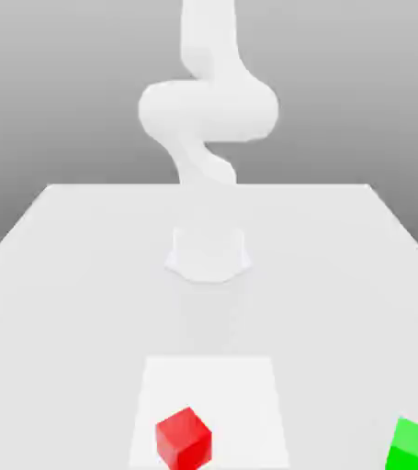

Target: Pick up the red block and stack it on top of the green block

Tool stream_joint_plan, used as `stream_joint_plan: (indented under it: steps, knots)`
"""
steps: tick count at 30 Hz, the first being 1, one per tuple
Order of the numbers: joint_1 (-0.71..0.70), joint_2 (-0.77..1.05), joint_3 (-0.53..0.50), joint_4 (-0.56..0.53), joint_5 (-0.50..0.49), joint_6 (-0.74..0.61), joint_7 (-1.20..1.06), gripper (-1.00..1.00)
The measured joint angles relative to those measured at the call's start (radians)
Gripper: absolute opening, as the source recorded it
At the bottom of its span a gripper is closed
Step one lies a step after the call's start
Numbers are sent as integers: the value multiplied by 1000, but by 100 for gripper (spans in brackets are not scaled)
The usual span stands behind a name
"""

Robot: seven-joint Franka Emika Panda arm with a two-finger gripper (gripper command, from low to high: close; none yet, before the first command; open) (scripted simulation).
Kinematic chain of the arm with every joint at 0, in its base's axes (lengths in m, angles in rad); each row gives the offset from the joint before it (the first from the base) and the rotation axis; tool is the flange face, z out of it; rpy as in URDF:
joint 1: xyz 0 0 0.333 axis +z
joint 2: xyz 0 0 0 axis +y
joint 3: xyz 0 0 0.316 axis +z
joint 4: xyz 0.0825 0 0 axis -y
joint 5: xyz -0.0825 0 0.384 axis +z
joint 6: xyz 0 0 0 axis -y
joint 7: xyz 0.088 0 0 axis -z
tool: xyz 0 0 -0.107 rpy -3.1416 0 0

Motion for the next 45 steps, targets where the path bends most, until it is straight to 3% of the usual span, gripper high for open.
stream_joint_plan:
  steps: [15, 20, 26, 30, 31, 38, 42, 45]
  knots:
    - [152, 553, -170, -78, 141, 189, -467, 0]
    - [153, 730, -176, -104, 158, 254, -600, 0]
    - [139, 930, -180, -134, 110, 344, -702, 0]
    - [99, 1073, -132, -116, 153, 454, -749, 0]
    - [90, 1101, -121, -112, 166, 477, -759, -100]
    - [86, 1104, -117, -111, 164, 478, -758, -100]
    - [114, 981, -156, -132, 105, 378, -714, -100]
    - [176, 951, -110, -93, 61, 311, -722, -100]
